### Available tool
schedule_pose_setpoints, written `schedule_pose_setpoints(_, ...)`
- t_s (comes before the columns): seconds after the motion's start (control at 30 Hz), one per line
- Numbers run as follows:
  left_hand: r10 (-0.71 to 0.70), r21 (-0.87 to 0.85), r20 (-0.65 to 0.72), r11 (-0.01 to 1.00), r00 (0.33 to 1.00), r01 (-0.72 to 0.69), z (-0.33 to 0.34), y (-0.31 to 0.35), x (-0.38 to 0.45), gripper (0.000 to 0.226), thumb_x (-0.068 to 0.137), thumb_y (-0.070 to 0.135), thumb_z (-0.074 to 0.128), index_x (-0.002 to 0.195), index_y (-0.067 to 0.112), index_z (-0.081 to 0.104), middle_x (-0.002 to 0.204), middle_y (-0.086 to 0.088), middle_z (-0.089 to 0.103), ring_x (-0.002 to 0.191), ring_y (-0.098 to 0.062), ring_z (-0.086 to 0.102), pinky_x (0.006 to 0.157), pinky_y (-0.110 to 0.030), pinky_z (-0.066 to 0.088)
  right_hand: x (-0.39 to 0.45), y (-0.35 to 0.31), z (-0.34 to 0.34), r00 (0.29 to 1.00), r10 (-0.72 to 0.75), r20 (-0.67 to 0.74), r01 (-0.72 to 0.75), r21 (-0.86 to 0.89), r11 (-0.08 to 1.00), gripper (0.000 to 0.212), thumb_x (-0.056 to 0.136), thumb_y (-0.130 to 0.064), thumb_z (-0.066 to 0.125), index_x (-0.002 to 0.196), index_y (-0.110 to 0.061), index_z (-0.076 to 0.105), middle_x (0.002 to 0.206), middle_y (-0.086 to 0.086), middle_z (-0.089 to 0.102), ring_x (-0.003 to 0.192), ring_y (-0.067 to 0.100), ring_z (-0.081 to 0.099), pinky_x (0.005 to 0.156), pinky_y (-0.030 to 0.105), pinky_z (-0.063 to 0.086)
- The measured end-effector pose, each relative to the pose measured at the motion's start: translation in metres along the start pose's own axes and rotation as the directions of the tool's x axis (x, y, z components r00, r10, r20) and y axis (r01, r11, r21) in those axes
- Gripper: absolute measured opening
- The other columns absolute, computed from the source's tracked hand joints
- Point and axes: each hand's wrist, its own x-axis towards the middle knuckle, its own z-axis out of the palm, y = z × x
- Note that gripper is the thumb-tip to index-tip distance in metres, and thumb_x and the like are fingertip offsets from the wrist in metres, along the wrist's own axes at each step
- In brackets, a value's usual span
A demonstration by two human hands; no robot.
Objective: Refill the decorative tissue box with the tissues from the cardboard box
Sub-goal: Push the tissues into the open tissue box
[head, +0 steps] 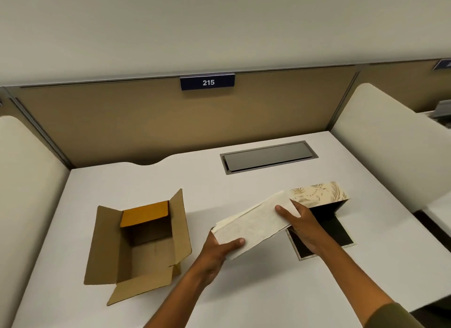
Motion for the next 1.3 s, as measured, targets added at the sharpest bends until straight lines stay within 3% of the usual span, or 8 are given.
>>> schedule_pose_setpoints(0.1, -0.02, 0.068, -0.064, 0.997, 0.998, 0.024, 0.019, -0.011, 0.011, 0.077, 0.062, 0.016, 0.092, 0.128, 0.018, 0.052, 0.128, -0.007, 0.066, 0.12, -0.024, 0.062, 0.106, -0.044, 0.049, 0.001, 0.01, -0.035, 0.998, 0.024, 0.053, -0.022, -0.038, 0.999, 0.071, 0.06, -0.053, 0.083, 0.122, -0.025, 0.062, 0.119, -0.002, 0.068, 0.112, 0.017, 0.064, 0.098, 0.038, 0.053)
schedule_pose_setpoints(0.23, -0.005, 0.215, -0.128, 0.976, 0.992, 0.033, 0.055, -0.023, 0.024, 0.086, 0.053, 0.03, 0.095, 0.125, 0.028, 0.049, 0.126, -0.001, 0.063, 0.118, -0.021, 0.06, 0.102, -0.046, 0.052, 0.001, 0.016, -0.088, 0.992, 0.047, 0.117, -0.033, -0.118, 0.992, 0.06, 0.067, -0.043, 0.083, 0.121, -0.027, 0.062, 0.115, -0.005, 0.071, 0.109, 0.012, 0.066, 0.09, 0.027, 0.055)
schedule_pose_setpoints(0.4, 0.081, 0.344, -0.149, 0.939, 0.985, -0.025, 0.111, -0.039, 0.041, 0.07, 0.065, 0.02, 0.09, 0.121, 0.032, 0.05, 0.12, 0.009, 0.065, 0.108, -0.004, 0.063, 0.078, -0.02, 0.057, 0.011, 0.016, -0.162, 0.982, 0.055, 0.182, -0.013, -0.225, 0.974, 0.072, 0.06, -0.032, 0.091, 0.122, -0.028, 0.055, 0.118, -0.009, 0.068, 0.108, 0.009, 0.066, 0.089, 0.027, 0.056)
schedule_pose_setpoints(0.6, 0.187, 0.556, -0.201, 0.83, 0.962, -0.045, 0.177, -0.071, 0.07, 0.056, 0.073, 0.005, 0.081, 0.114, 0.021, 0.046, 0.11, 0.011, 0.063, 0.102, -0.006, 0.06, 0.075, -0.01, 0.052, 0.035, 0.031, -0.237, 0.975, 0.016, 0.223, 0.075, -0.392, 0.917, 0.082, 0.053, -0.03, 0.095, 0.122, -0.03, 0.049, 0.119, -0.011, 0.065, 0.105, 0.002, 0.064, 0.085, 0.02, 0.055)
schedule_pose_setpoints(0.8, 0.263, 0.6, -0.265, 0.798, 0.928, -0.055, 0.227, -0.109, 0.089, 0.059, 0.075, -0.003, 0.074, 0.105, 0.037, 0.044, 0.106, 0.011, 0.062, 0.098, -0.006, 0.062, 0.07, -0.008, 0.051, 0.061, 0.059, -0.283, 0.98, -0.026, 0.196, 0.119, -0.477, 0.871, 0.073, 0.053, -0.02, 0.095, 0.109, -0.035, 0.049, 0.111, -0.011, 0.065, 0.104, 0.008, 0.062, 0.072, 0.014, 0.054)
schedule_pose_setpoints(0.87, 0.288, 0.598, -0.285, 0.799, 0.914, -0.065, 0.237, -0.117, 0.094, 0.061, 0.076, -0.005, 0.071, 0.108, 0.039, 0.044, 0.11, 0.01, 0.062, 0.103, -0.009, 0.061, 0.075, -0.012, 0.054, 0.069, 0.064, -0.291, 0.98, -0.04, 0.195, 0.136, -0.511, 0.849, 0.073, 0.054, -0.021, 0.094, 0.109, -0.036, 0.048, 0.109, -0.014, 0.065, 0.103, 0.006, 0.062, 0.072, 0.014, 0.054)
schedule_pose_setpoints(1.03, 0.309, 0.582, -0.307, 0.81, 0.9, -0.079, 0.249, -0.128, 0.108, 0.063, 0.077, -0.011, 0.064, 0.123, 0.027, 0.044, 0.119, 0.005, 0.06, 0.112, -0.014, 0.058, 0.093, -0.045, 0.057, 0.084, 0.07, -0.301, 0.979, -0.047, 0.199, 0.148, -0.535, 0.832, 0.072, 0.058, -0.02, 0.092, 0.112, -0.035, 0.047, 0.107, -0.018, 0.063, 0.102, 0.004, 0.062, 0.073, 0.012, 0.053)
schedule_pose_setpoints(1.3, 0.251, 0.583, -0.318, 0.812, 0.915, -0.02, 0.248, -0.142, 0.124, 0.061, 0.079, -0.012, 0.06, 0.126, 0.021, 0.041, 0.117, -0.002, 0.06, 0.108, -0.02, 0.059, 0.088, -0.034, 0.055, 0.095, 0.093, -0.301, 0.98, 0.002, 0.198, 0.117, -0.591, 0.798, 0.07, 0.062, -0.019, 0.088, 0.115, -0.031, 0.044, 0.104, -0.015, 0.063, 0.095, 0.004, 0.062, 0.068, 0.006, 0.048)
